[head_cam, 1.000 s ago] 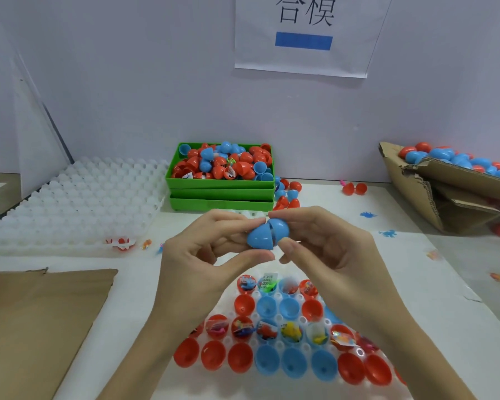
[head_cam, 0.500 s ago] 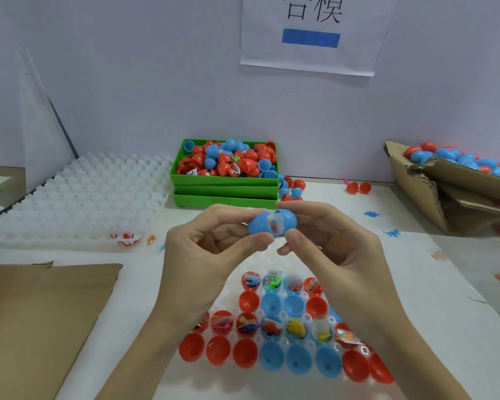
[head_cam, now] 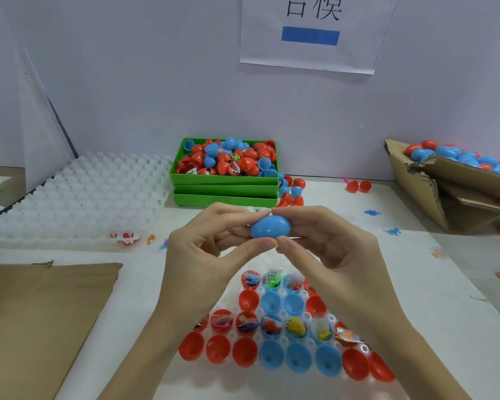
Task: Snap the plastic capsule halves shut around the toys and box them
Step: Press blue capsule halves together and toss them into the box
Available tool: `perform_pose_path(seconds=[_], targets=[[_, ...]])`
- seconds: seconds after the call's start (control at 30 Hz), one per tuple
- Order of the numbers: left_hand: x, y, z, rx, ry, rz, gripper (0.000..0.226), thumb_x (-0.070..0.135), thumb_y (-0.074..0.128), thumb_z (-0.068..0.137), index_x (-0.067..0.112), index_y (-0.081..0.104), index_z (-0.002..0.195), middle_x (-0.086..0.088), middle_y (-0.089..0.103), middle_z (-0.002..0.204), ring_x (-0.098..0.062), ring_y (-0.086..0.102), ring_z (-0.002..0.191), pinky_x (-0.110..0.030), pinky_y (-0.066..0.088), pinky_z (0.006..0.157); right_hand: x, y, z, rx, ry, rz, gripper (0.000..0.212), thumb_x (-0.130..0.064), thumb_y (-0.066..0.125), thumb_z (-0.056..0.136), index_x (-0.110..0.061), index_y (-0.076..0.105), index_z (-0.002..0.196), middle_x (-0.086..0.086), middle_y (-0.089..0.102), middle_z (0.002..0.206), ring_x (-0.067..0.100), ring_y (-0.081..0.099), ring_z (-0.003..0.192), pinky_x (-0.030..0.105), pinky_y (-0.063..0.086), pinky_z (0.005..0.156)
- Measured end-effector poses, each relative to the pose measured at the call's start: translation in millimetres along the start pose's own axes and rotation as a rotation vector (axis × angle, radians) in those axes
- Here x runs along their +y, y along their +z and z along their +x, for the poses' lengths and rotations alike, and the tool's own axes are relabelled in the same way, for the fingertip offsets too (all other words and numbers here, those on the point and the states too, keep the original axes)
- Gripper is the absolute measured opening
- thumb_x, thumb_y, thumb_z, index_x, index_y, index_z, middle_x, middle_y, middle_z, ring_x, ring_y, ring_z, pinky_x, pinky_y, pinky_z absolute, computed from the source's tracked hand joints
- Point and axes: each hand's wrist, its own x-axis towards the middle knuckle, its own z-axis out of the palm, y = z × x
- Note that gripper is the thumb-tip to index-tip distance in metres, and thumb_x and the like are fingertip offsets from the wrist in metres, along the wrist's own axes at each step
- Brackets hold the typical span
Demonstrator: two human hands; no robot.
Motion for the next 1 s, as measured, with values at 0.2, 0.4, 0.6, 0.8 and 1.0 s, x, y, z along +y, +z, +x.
perform_pose_path(seconds=[0.2, 0.4, 0.6, 0.8, 1.0], targets=[[-4, 7, -5, -0.13, 0.127, 0.206, 0.059, 0.014, 0.076, 0.091, 0.017, 0.058, 0.147, 0.002, 0.06, 0.124, -0.021, 0.066, 0.11, -0.021, 0.054, 0.095, 2, 3, 1, 0.109, 0.112, 0.088, 0.026, -0.025, 0.077, 0.087, -0.025, 0.075, 0.113, -0.013, 0.078, 0.105, 0.009, 0.075, 0.101, 0.014, 0.057, 0.083], [-3, 17, -12, 0.058, 0.242, 0.502, 0.052, 0.032, 0.073, 0.093, 0.017, 0.062, 0.141, 0.011, 0.067, 0.121, -0.006, 0.061, 0.113, -0.019, 0.048, 0.102, 13, 16, -3, 0.026, 0.47, 0.522, 0.029, -0.035, 0.083, 0.085, -0.023, 0.078, 0.111, 0.006, 0.077, 0.116, 0.025, 0.073, 0.112, 0.029, 0.059, 0.095], [1, 8, -6, 0.006, 0.127, 0.282, 0.055, 0.038, 0.075, 0.088, 0.021, 0.063, 0.139, 0.018, 0.072, 0.128, -0.003, 0.062, 0.128, -0.014, 0.043, 0.107, 14, 12, 0, -0.215, 0.554, 0.997, 0.04, -0.026, 0.061, 0.105, -0.006, 0.062, 0.14, 0.015, 0.061, 0.145, 0.028, 0.055, 0.139, 0.035, 0.048, 0.11], [1, 5, -4, -0.043, 0.146, 0.145, 0.042, 0.025, 0.082, 0.085, 0.019, 0.071, 0.126, 0.012, 0.069, 0.135, -0.018, 0.059, 0.135, -0.028, 0.047, 0.111, 16, 17, -3, -0.307, 0.639, 1.234, 0.039, -0.02, 0.057, 0.108, 0.0, 0.06, 0.14, 0.014, 0.064, 0.137, 0.026, 0.057, 0.135, 0.039, 0.045, 0.113], [2, 8, -7, -0.049, 0.106, 0.075, 0.037, 0.033, 0.078, 0.086, 0.024, 0.072, 0.122, 0.007, 0.074, 0.123, -0.024, 0.065, 0.126, -0.03, 0.052, 0.105, 15, 21, -5, -0.287, 0.612, 1.259, 0.037, -0.019, 0.062, 0.103, 0.0, 0.065, 0.135, 0.011, 0.067, 0.132, 0.021, 0.062, 0.128, 0.037, 0.046, 0.112]])
